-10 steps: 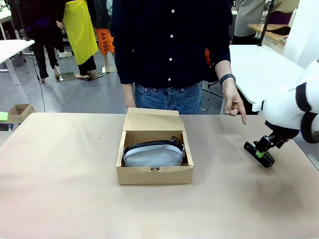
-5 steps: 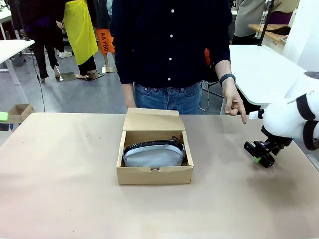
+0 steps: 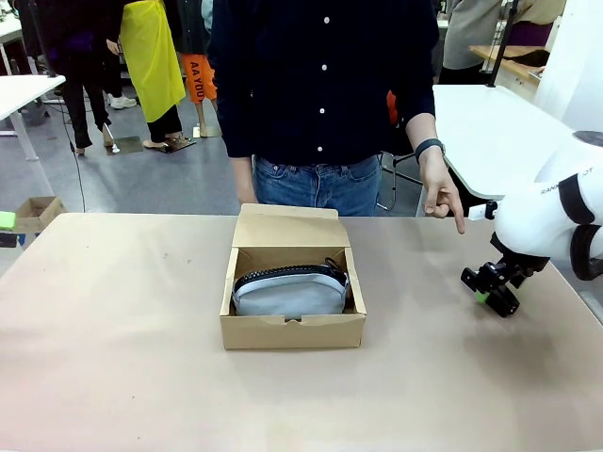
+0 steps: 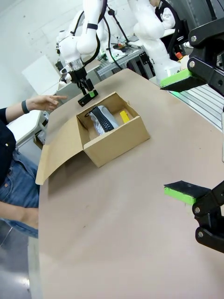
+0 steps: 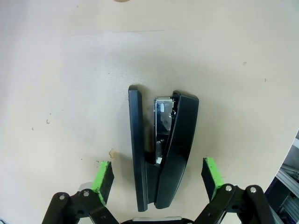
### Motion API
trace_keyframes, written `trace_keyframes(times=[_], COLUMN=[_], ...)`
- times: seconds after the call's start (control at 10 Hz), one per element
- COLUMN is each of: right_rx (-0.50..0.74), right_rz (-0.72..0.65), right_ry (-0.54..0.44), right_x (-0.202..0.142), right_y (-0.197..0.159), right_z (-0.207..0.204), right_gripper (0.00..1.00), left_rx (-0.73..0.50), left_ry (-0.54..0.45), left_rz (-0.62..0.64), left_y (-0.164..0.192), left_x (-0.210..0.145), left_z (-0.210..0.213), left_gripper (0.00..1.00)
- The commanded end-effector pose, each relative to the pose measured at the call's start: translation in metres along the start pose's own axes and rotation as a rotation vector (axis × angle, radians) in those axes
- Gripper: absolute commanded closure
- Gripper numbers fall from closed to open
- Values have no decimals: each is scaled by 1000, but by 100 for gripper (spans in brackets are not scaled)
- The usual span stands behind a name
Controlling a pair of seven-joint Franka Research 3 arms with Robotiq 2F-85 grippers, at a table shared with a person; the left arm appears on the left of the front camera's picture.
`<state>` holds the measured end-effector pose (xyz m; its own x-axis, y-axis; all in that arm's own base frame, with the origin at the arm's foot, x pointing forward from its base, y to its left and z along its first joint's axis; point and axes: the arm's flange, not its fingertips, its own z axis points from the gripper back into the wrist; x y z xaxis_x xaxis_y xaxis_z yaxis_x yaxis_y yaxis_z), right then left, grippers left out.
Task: Pack the items into the box.
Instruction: Pick up the item indicated by the person and place it inside the Mailer Box.
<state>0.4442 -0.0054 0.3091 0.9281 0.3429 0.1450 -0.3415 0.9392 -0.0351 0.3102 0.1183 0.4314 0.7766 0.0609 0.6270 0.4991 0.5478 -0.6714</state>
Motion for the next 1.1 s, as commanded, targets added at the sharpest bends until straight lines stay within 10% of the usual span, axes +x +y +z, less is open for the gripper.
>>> trace_keyframes(times=[0.0, 0.1, 0.2, 0.3, 0.4, 0.5, 1.0], right_rx=[-26, -21, -17, -9, -4, -6, 8], right_rz=[-39, -26, -29, -31, -38, -48, -55], right_ry=[0, 6, 5, -6, -21, -25, -31], right_x=[6, 6, 6, 6, 6, 6, 5], right_y=[1, 1, 1, 1, 1, 0, -3], right_z=[-3, -4, -4, -4, -4, -4, -3], right_gripper=[0, 60, 60, 100, 62, 100, 100], left_rx=[-13, -13, -13, -13, -13, -13, -13], left_ry=[-18, -18, -18, -18, -18, -18, -18], left_rz=[6, 6, 6, 6, 6, 6, 6], left_y=[-4, -4, -4, -4, -4, -4, -4], left_x=[-1, -1, -1, -1, -1, -1, -1], left_z=[-1, -1, -1, -1, -1, -1, -1], left_gripper=[0, 0, 0, 0, 0, 0, 0])
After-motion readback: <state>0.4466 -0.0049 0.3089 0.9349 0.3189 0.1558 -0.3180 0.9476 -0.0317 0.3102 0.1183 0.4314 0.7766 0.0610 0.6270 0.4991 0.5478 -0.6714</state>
